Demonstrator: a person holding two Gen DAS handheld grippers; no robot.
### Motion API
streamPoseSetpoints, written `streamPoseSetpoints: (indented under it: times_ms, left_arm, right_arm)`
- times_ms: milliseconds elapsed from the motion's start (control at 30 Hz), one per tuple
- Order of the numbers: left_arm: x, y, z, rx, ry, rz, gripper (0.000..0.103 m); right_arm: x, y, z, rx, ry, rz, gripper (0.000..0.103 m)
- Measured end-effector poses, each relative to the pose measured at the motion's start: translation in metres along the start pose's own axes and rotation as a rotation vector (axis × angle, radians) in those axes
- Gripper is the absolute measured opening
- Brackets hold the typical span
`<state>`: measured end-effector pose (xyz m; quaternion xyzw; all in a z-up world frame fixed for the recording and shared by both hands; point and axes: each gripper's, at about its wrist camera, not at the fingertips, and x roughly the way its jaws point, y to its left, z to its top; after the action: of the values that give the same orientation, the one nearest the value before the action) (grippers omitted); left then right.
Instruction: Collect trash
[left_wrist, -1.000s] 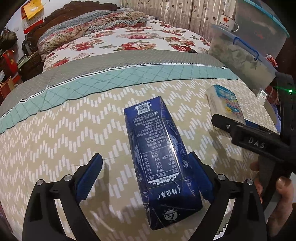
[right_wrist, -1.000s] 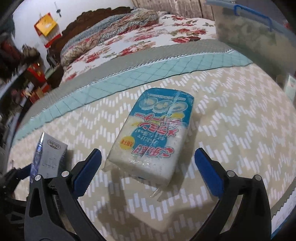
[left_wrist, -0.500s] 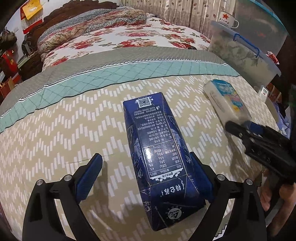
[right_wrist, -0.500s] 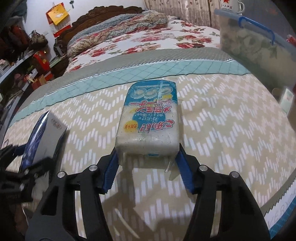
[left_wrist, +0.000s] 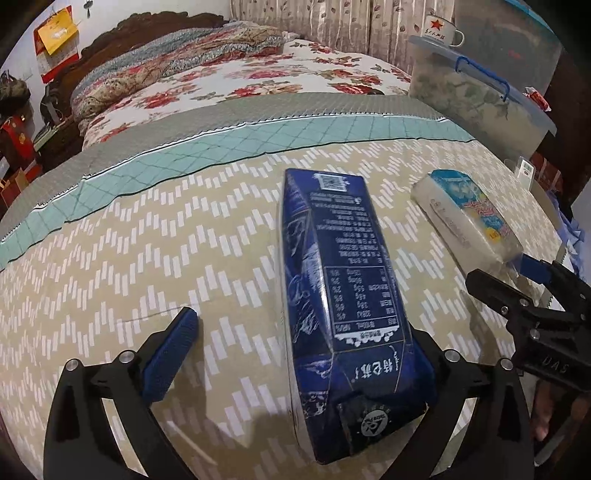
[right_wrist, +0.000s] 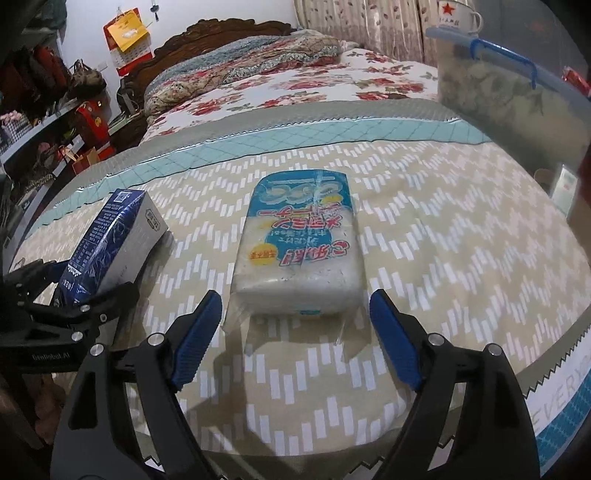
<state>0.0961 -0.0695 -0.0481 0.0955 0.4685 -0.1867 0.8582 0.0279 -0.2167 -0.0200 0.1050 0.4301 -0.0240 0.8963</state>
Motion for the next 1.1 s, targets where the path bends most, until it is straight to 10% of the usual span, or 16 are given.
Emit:
streamPoseSetpoints:
  times_ms: [1100]
  left_arm:
    - [0.0039, -0.0056, -0.0034, 0.044, 0.009, 0.034, 0.095]
  right_arm:
    - [-0.0007, -0.0082, 0.001, 0.022, 0.003, 0.014, 0.089]
